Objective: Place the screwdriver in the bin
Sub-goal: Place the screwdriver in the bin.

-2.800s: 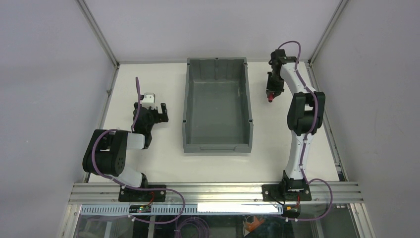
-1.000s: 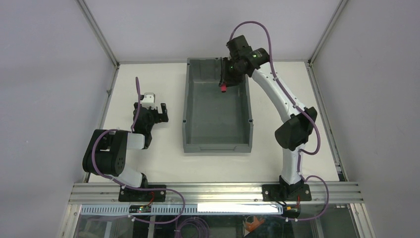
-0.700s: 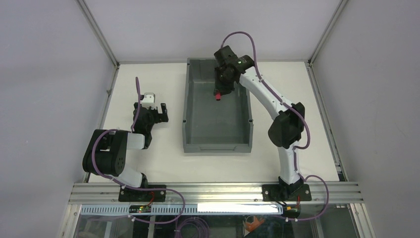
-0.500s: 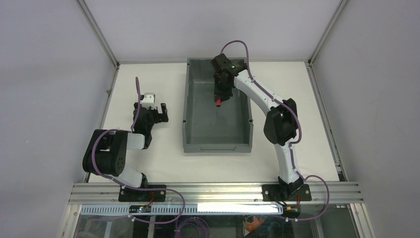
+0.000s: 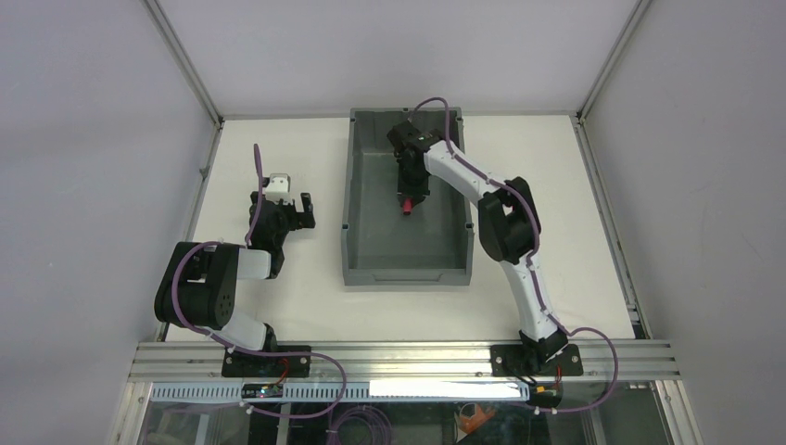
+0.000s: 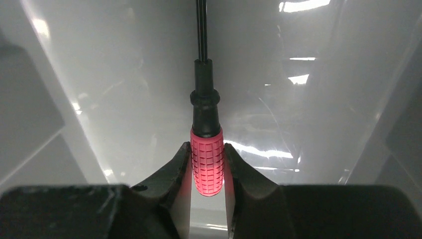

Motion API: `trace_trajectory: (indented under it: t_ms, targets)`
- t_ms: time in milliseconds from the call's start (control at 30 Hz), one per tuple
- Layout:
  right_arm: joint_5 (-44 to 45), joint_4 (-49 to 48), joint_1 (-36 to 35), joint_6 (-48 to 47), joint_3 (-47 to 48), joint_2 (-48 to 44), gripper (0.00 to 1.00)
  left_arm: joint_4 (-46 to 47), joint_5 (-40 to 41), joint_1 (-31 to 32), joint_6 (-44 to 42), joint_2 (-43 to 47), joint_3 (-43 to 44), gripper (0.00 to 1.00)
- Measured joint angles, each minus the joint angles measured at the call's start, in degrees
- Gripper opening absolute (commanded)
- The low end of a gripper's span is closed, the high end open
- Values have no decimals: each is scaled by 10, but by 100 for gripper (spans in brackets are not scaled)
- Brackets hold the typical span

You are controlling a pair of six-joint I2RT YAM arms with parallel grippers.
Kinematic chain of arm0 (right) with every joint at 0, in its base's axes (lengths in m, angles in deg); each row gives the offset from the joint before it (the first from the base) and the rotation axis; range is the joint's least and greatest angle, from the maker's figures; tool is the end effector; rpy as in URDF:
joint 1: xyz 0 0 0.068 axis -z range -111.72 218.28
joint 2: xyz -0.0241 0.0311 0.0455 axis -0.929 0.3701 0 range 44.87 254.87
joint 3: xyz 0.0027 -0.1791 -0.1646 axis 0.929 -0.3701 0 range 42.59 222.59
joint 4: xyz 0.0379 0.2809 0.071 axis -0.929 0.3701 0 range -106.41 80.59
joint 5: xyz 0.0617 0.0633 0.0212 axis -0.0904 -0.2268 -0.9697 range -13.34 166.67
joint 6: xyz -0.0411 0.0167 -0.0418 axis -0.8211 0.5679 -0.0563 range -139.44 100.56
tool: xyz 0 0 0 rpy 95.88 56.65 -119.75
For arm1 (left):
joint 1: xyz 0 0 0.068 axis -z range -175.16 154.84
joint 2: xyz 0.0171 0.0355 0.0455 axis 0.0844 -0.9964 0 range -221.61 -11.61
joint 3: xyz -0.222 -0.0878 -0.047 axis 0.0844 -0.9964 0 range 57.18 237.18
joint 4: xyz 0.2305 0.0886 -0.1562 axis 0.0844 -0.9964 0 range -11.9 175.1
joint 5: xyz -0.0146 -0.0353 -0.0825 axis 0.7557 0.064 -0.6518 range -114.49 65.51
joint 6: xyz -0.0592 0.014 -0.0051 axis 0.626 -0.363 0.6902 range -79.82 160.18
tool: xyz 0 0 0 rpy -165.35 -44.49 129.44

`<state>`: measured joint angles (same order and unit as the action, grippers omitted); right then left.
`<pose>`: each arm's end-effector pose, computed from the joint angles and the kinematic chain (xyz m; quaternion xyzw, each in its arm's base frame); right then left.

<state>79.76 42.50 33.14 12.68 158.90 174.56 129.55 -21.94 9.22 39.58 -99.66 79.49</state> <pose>0.4016 0.2796 0.1733 -0.0218 0.9875 0.0630 0.1429 0.2916 -0.0202 0.0749 0.0234 0.8251 -0.0002 0.5644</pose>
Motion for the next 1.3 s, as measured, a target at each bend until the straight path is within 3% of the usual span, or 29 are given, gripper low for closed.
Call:
trace_trajectory:
  t_ms: [333, 700, 1000, 1300]
  targets:
    - [8, -4, 0, 8, 0, 40, 25, 0, 0, 0, 0, 0, 0, 99]
    - [10, -4, 0, 13, 5, 47, 52, 0, 0, 0, 0, 0, 0, 99]
    - [10, 9, 0, 13, 31, 49, 56, 0, 0, 0, 0, 0, 0, 99]
    - [10, 46, 1, -4, 136, 49, 60, 0, 0, 0, 0, 0, 0, 99]
